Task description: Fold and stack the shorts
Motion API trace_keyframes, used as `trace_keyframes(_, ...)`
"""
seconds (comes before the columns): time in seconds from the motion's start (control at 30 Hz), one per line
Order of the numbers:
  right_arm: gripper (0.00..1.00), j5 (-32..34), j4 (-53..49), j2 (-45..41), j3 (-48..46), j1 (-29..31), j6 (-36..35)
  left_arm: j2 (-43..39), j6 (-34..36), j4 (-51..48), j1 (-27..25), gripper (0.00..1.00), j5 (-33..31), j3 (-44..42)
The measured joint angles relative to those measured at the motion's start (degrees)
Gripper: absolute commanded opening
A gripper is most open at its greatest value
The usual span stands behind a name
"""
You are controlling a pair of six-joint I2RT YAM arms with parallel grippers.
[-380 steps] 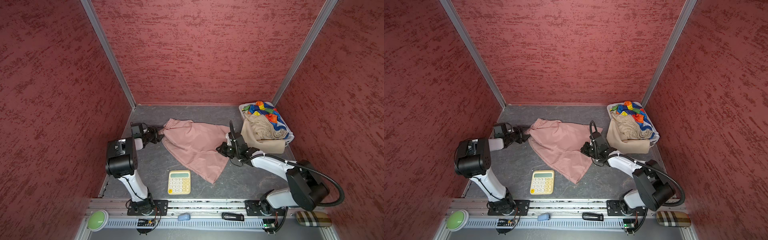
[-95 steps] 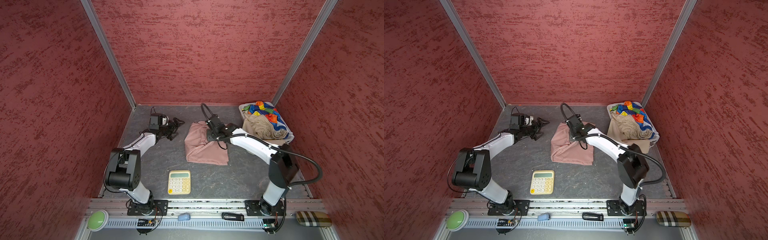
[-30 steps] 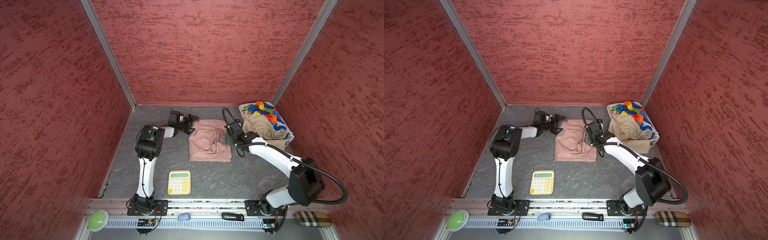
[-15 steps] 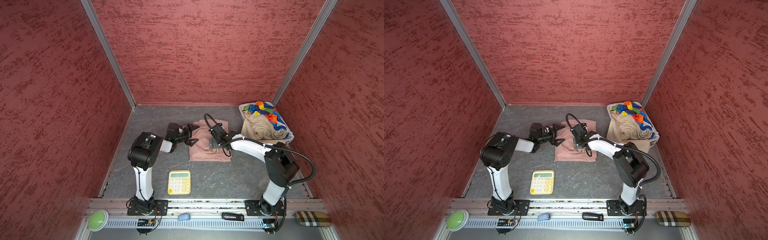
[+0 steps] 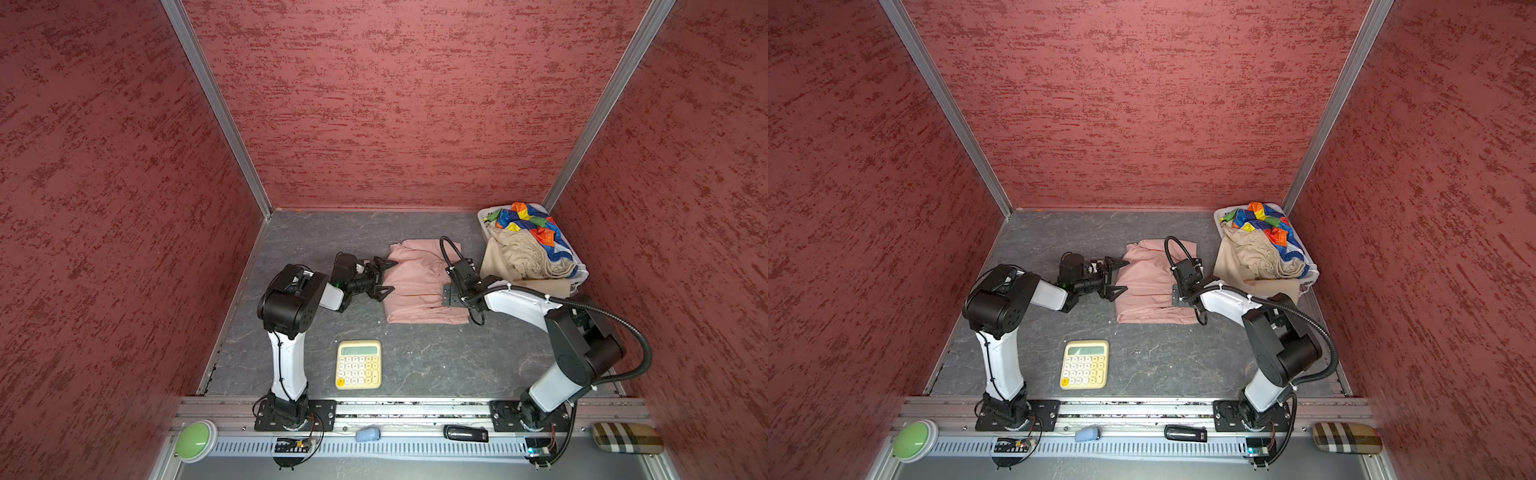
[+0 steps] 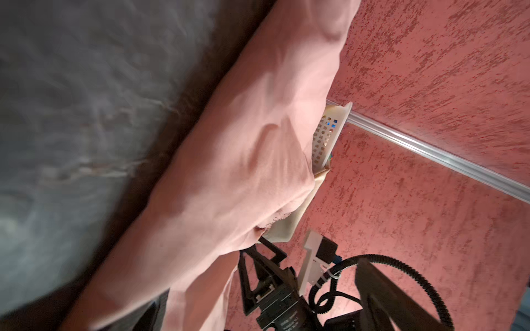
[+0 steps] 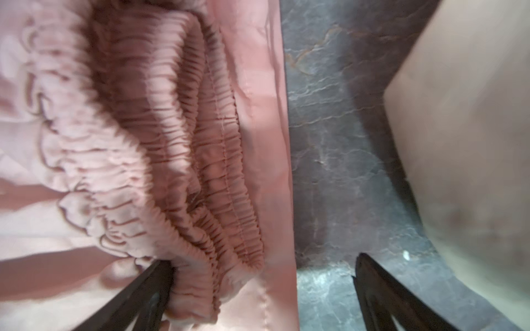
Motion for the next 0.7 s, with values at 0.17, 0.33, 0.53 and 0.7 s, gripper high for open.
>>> trace_keyframes(0.17, 0.99, -3.2, -2.6, -4.2, 2.4, -0.3, -0.5, -7.2, 10.7, -18.5, 0.2, 1.0, -0.1, 12.9)
trace_keyframes(0.33, 0.99, -11.5, 1.0, -7.1, 8.7, -0.3, 1.6, -5.1, 17.3, -26.7, -0.3, 0.99, 0.5, 29.8)
trace_keyframes(0.53, 0.99, -24.8, 13.9, -2.7, 9.2, -0.1, 7.8, 8.1, 18.9, -30.9, -2.6, 1.0, 1.1, 39.6)
trace_keyframes(0.7, 0.99, -30.5, 19.4, 3.4, 7.2, -0.2, 9.6, 16.7, 19.2, -35.0, -3.4, 0.99, 0.8, 40.2)
